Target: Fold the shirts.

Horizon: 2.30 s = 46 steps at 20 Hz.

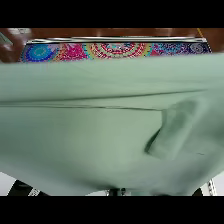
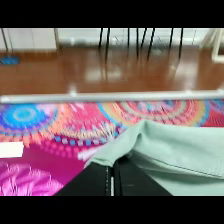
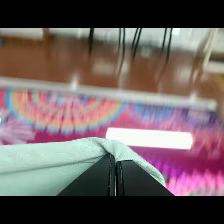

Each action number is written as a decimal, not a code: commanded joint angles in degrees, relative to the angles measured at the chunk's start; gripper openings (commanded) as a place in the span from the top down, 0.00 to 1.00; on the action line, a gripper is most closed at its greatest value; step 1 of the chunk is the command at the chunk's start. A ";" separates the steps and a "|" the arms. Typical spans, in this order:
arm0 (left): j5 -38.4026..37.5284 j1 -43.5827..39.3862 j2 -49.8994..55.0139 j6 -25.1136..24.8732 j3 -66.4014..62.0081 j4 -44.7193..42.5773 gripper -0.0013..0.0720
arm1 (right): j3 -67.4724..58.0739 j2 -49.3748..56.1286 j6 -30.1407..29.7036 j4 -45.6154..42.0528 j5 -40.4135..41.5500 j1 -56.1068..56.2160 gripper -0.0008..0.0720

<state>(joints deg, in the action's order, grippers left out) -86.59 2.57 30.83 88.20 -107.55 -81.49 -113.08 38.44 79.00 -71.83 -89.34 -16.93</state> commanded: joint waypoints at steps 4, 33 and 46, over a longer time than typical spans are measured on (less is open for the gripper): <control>-5.99 0.04 0.90 0.22 29.09 -2.75 0.93 | 24.87 10.54 4.85 4.28 -10.25 0.02 0.92; 15.02 1.95 61.11 -6.97 27.54 2.38 0.93 | 41.13 48.19 7.65 0.07 34.47 16.22 0.92; 10.03 4.55 69.29 -7.43 29.79 4.28 0.93 | 43.21 56.83 13.73 -3.63 29.38 16.04 0.91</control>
<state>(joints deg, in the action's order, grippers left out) -75.92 6.92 98.39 80.34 -77.78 -77.73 -69.93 93.49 91.79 -77.14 -59.57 -0.86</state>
